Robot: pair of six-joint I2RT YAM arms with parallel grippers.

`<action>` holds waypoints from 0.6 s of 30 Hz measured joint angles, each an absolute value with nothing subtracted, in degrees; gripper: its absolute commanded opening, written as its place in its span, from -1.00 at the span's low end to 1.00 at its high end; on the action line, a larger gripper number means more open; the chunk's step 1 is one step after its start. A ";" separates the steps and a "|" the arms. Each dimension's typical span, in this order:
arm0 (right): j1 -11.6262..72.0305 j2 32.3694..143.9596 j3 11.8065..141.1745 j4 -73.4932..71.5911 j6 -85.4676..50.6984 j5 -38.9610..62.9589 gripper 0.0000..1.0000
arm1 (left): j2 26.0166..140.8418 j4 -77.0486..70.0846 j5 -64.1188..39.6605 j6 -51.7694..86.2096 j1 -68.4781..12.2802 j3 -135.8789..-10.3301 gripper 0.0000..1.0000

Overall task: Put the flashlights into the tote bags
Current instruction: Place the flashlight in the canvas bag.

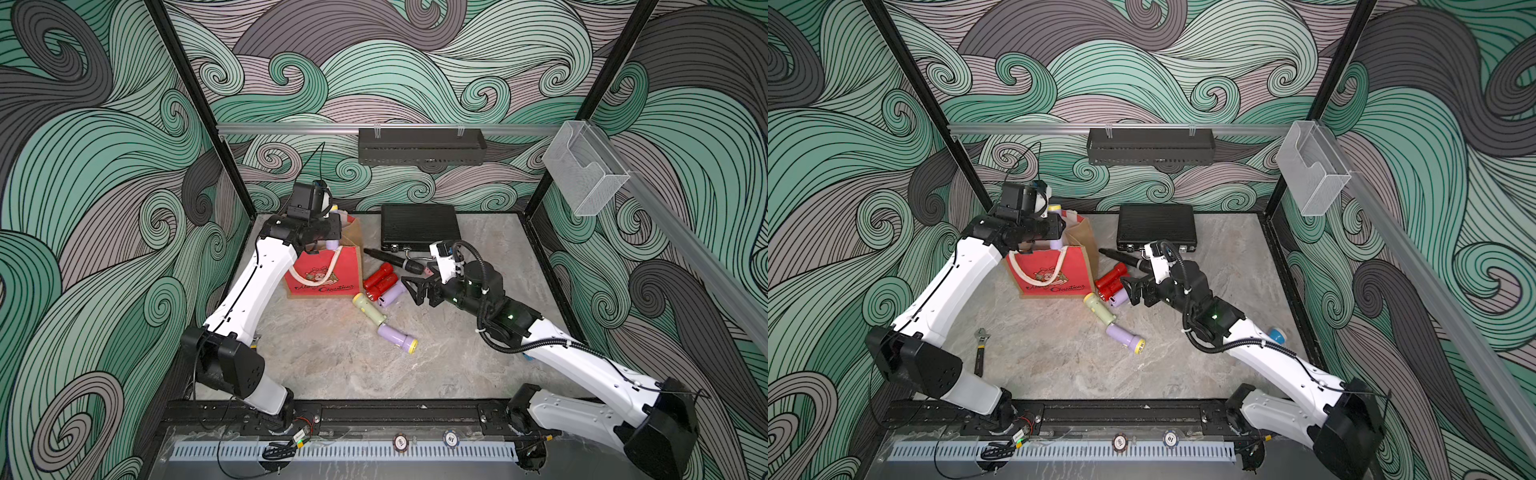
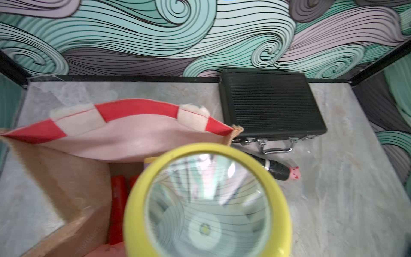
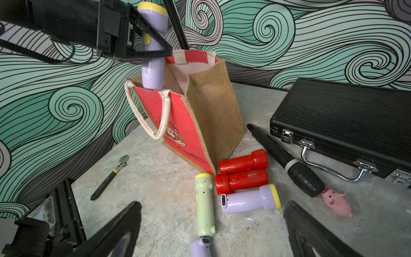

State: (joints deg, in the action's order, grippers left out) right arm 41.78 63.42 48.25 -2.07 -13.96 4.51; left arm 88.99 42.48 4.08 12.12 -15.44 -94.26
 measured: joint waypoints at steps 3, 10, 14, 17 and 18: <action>41.78 63.75 48.86 -1.85 -14.17 4.67 0.98 | 90.61 43.57 7.94 11.09 -14.72 -94.65 -1.00; 41.78 63.90 48.88 -1.89 -15.22 5.10 0.98 | 94.08 45.50 12.88 10.22 -13.72 -94.87 -1.00; 41.78 63.94 48.88 -1.89 -15.20 5.10 0.98 | 96.16 46.09 12.86 9.89 -13.52 -95.85 -1.00; 41.78 63.94 48.88 -1.89 -15.20 5.08 0.98 | 98.19 46.33 12.80 9.89 -13.52 -95.98 -1.00; 41.78 63.94 48.88 -1.89 -15.20 5.08 0.98 | 98.89 46.37 12.71 9.89 -13.52 -95.83 -1.00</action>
State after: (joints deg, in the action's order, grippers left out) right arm 41.78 63.94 48.88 -1.89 -15.20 5.08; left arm 98.89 46.37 12.71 9.89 -13.52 -95.83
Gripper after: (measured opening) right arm 0.991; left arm 0.377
